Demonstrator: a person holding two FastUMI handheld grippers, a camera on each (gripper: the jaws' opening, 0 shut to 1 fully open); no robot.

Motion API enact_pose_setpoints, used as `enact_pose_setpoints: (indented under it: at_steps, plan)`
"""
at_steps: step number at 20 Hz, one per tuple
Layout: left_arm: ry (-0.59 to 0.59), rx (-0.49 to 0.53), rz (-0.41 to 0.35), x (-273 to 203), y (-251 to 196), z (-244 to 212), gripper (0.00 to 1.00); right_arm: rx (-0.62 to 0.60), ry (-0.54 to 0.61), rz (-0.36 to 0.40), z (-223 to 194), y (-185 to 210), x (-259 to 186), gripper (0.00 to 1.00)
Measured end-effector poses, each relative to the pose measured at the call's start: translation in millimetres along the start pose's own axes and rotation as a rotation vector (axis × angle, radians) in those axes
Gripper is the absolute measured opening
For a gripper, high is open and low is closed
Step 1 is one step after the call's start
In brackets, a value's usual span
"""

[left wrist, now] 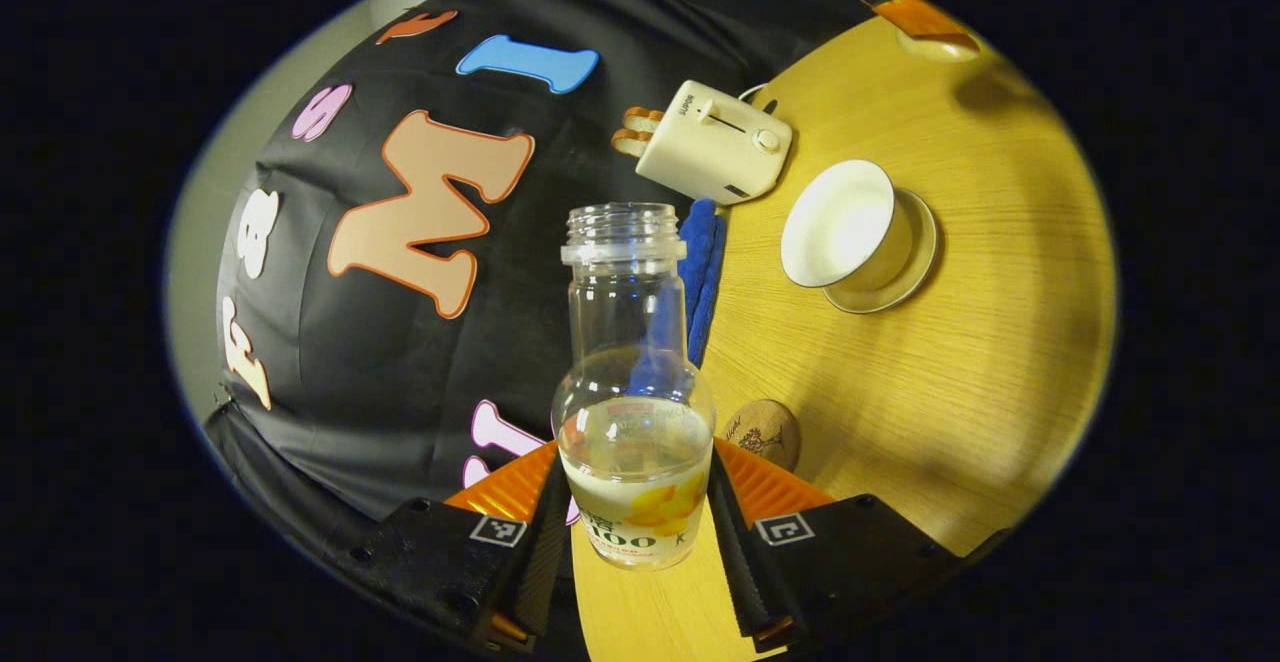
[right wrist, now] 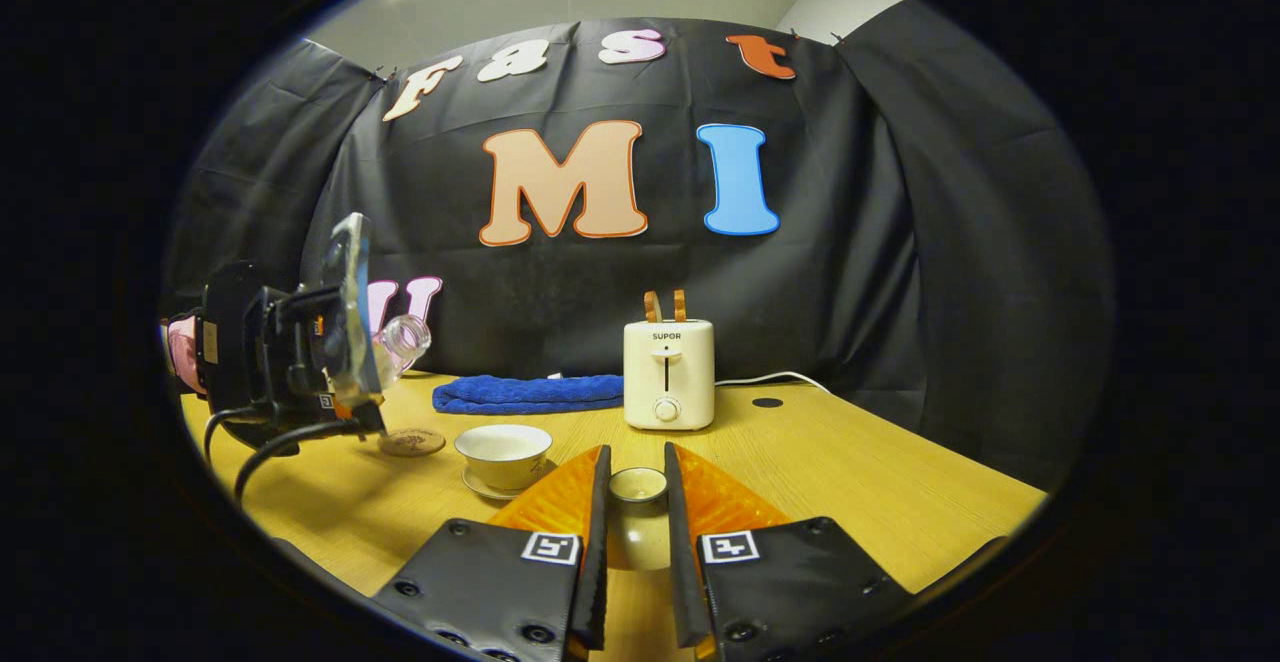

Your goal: Open the teacup lid with one hand, grasp the water bottle and pour water into the teacup with the other hand; after pouring, place the water bottle on the coaster and then close the teacup lid.

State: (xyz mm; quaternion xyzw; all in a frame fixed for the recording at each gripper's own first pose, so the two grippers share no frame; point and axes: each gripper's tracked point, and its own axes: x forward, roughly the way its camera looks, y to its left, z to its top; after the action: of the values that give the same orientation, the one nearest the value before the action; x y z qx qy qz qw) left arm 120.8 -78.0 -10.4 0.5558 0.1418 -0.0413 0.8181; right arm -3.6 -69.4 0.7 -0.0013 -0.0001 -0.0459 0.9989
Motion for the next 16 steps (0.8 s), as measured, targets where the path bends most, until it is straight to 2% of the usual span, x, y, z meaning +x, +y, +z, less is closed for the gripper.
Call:
enact_pose_setpoints:
  at_steps: [7,12,16]
  plan:
    - [0.008,0.242,0.029,20,11,4,0.67,0.0,0.0,-0.013,0,-6,-1,0.3]
    - [-0.007,0.366,0.056,26,13,10,0.68,0.0,-0.001,-0.014,-1,-7,0,0.3]
    - [0.003,0.426,0.038,33,7,8,0.68,0.0,-0.001,-0.014,-1,-6,0,0.3]
